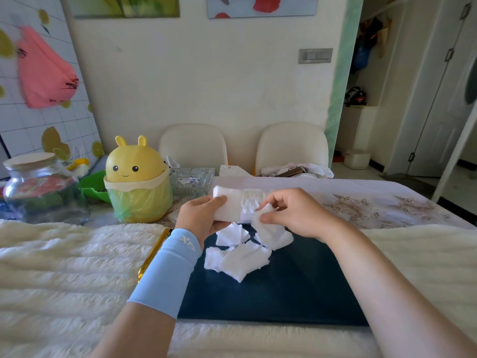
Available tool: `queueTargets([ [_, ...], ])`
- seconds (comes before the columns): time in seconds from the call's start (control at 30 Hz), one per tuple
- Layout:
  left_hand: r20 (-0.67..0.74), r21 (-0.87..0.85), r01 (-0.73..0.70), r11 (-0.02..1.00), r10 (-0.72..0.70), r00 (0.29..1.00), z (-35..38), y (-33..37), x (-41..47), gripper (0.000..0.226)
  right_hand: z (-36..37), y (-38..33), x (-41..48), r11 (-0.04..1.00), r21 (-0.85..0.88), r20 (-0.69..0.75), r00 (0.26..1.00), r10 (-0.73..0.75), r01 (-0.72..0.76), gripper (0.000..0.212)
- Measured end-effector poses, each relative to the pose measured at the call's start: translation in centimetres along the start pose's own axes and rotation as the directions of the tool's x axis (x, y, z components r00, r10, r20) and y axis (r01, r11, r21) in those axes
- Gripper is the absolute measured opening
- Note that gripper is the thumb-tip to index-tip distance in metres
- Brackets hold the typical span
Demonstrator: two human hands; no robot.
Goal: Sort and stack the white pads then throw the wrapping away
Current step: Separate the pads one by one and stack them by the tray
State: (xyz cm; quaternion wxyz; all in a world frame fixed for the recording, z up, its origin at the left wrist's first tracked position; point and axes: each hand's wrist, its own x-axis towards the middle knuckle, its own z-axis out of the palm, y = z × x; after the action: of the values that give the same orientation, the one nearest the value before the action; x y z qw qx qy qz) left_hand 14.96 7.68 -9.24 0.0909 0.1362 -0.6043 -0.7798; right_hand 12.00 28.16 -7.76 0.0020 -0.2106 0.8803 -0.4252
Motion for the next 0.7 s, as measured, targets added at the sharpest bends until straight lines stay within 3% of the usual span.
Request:
queueTargets([
  [0.17,-0.018,0.016,-0.002,1.000,0.003,1.000,0.3,-0.3,0.1,0.008,-0.2,0.4,0.2,0.967,0.252,-0.074,0.995,0.065,-0.044,0.010],
  [0.27,-0.033,0.046,-0.012,0.999,0.014,0.999,0.5,-0.4,0.2,0.008,-1.0,0.5,0.2,0.960,0.269,-0.056,0.994,0.091,-0.073,0.010],
  [0.4,-0.025,0.073,-0.030,0.997,0.032,0.999,0.7,-0.5,0.0,0.007,-0.7,0.8,0.2,0.979,0.163,0.005,0.992,0.122,-0.122,0.015],
  [0.53,-0.034,0.072,-0.031,0.997,0.033,0.999,0.6,-0.5,0.0,0.006,0.5,1.5,0.2,0.968,-0.225,-0.026,0.994,0.107,-0.110,0.008],
  [0.7,0.016,0.076,-0.042,0.996,0.041,0.999,0.9,-0.5,-0.5,0.013,-0.1,1.4,0.1,0.972,-0.225,-0.021,0.998,0.064,-0.067,0.005],
])
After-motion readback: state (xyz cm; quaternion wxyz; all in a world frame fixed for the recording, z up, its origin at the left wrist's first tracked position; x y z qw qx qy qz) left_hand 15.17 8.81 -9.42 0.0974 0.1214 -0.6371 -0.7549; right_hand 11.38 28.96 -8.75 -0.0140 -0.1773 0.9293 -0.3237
